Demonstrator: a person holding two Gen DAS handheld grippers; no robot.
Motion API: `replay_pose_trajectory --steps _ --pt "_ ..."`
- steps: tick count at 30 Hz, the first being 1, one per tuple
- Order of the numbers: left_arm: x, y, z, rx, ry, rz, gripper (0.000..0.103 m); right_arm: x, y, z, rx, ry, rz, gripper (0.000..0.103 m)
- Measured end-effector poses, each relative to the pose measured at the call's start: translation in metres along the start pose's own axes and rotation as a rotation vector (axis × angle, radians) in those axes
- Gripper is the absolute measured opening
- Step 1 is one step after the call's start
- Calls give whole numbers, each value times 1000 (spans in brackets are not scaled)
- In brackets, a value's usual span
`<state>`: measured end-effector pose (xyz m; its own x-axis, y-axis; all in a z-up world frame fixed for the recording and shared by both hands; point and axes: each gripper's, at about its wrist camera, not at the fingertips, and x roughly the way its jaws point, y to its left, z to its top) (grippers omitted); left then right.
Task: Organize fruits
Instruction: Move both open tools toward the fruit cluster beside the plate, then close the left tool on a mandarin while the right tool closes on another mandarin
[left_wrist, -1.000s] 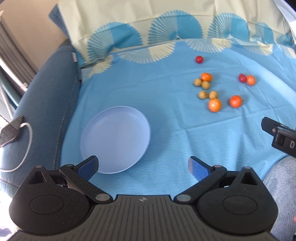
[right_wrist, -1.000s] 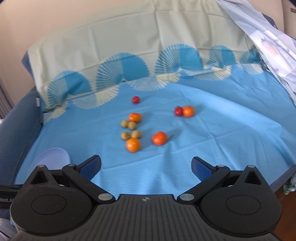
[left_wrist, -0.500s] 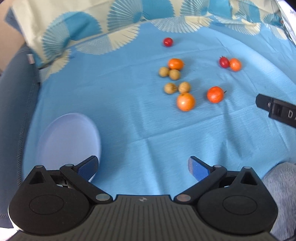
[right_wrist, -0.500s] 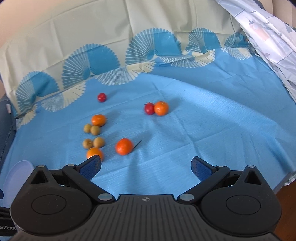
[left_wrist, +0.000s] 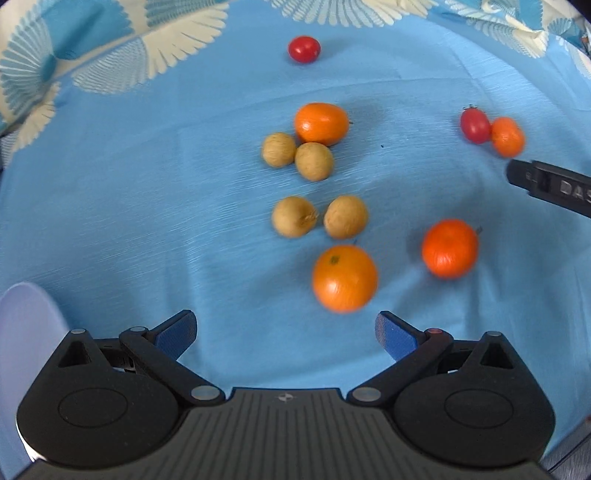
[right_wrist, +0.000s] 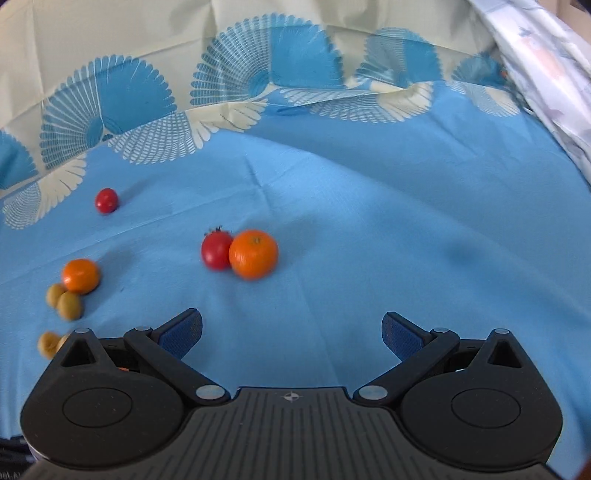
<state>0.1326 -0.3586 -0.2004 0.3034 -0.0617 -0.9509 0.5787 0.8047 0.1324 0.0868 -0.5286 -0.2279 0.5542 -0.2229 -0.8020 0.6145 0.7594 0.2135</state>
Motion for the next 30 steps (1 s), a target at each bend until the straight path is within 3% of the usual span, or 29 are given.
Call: replay_pose_trajectory --steps 4,7,9,10,11,12,13,14,15,21,22,30 --pt "13 4 10 -33 10 -43 103 36 9 9 -41 5 26 102" --pt "15 10 14 -54 26 -64 103 51 20 9 -125 -55 -34 102" --pt "10 9 15 -62 18 -40 100 54 22 13 -141 -62 -34 102" --pt "5 8 13 -69 3 -48 80 54 21 15 -137 -52 -31 102" --pt "-2 9 13 -66 -9 -76 46 53 20 16 -139 -44 -29 102" --pt "-8 7 13 -55 -10 -82 40 50 20 15 -142 -50 -30 90" --pt "-13 6 14 -56 -23 -69 39 46 21 14 -150 -67 -30 79" --pt "-19 7 13 -62 -50 -74 39 41 23 13 -169 -86 -39 42" --pt "-24 9 12 -64 -70 -83 39 38 25 14 -188 -83 -47 37" --pt "-51 18 2 -72 -109 -89 36 15 9 17 -61 -2 17 36" --pt "-58 19 -1 -69 -121 -84 29 9 8 17 -59 -4 19 36" --pt "-105 46 -38 -86 -199 -76 28 -58 16 4 -61 -52 41 37"
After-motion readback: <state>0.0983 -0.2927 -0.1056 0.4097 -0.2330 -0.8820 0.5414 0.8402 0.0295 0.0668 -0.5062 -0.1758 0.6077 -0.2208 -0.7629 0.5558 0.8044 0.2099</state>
